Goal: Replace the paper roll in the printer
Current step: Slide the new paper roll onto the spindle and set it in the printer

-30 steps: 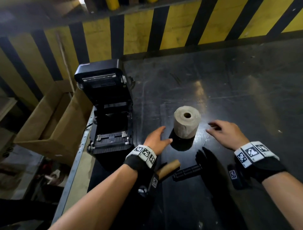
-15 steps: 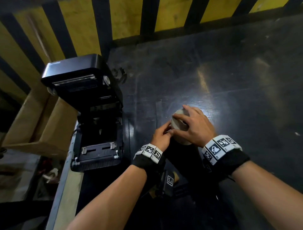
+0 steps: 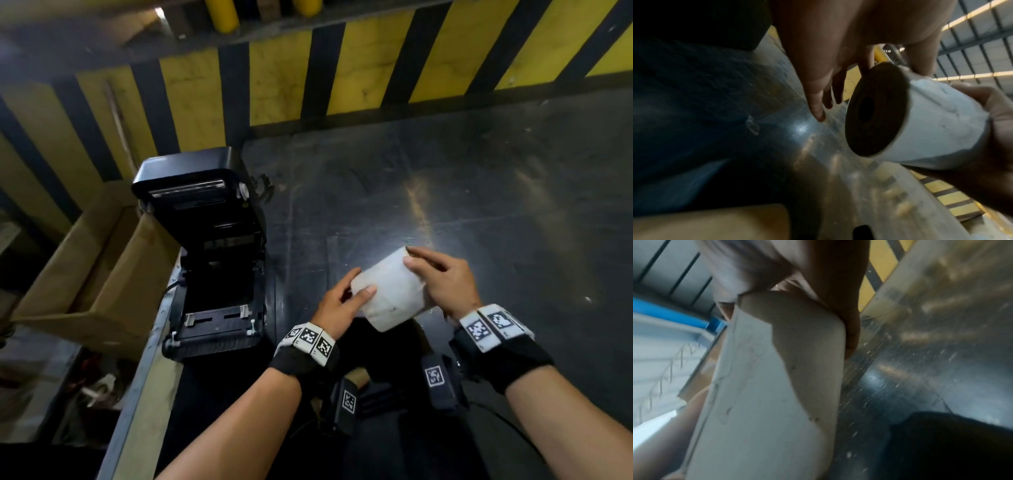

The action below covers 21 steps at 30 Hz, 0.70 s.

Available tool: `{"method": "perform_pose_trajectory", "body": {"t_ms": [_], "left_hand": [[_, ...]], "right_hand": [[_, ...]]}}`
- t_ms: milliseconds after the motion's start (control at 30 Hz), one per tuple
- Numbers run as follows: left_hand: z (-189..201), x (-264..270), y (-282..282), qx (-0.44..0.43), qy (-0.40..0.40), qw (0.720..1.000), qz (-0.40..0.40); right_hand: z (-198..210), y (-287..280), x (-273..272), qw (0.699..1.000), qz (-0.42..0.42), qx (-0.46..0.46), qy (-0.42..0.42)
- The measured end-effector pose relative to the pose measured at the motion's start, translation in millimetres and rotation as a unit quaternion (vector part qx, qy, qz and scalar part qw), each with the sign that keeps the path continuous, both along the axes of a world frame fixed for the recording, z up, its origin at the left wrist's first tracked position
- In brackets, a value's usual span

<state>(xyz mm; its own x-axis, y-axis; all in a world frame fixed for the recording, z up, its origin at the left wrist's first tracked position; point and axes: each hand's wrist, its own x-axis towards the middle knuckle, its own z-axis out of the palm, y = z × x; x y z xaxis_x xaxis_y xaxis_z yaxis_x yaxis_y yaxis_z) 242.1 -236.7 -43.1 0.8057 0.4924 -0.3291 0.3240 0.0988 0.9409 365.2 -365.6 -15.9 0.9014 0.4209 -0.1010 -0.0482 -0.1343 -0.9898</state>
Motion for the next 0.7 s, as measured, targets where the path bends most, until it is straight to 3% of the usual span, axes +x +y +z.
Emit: {"method": "perform_pose_trajectory", "body": {"t_ms": [167, 367, 433, 533, 600, 700], "left_hand": [[31.6, -5.2, -14.6, -0.117, -0.096, 0.988, 0.009], [60.6, -15.4, -16.3, -0.07, -0.137, 0.988, 0.006], [66.1, -17.1, -13.7, -0.057, -0.137, 0.989, 0.014], [68.2, -16.7, -8.6, -0.03, -0.117, 0.992, 0.031], [67.3, -17.8, -5.5, -0.015, -0.103, 0.994, 0.045], [64.2, -19.7, -1.7, -0.002, -0.08, 0.995, 0.05]], "right_hand": [[14.5, -15.4, -14.6, 0.976, -0.023, 0.125, 0.178], [29.0, -22.3, -23.8, 0.974, 0.034, 0.115, 0.191], [33.4, -24.7, -27.7, 0.986, 0.036, 0.081, 0.138], [45.6, -30.5, -31.3, 0.994, 0.009, 0.013, -0.104], [55.9, -31.5, -34.5, 0.965, 0.053, -0.046, -0.252], [53.5, -27.0, -36.6, 0.913, 0.153, -0.13, -0.355]]}}
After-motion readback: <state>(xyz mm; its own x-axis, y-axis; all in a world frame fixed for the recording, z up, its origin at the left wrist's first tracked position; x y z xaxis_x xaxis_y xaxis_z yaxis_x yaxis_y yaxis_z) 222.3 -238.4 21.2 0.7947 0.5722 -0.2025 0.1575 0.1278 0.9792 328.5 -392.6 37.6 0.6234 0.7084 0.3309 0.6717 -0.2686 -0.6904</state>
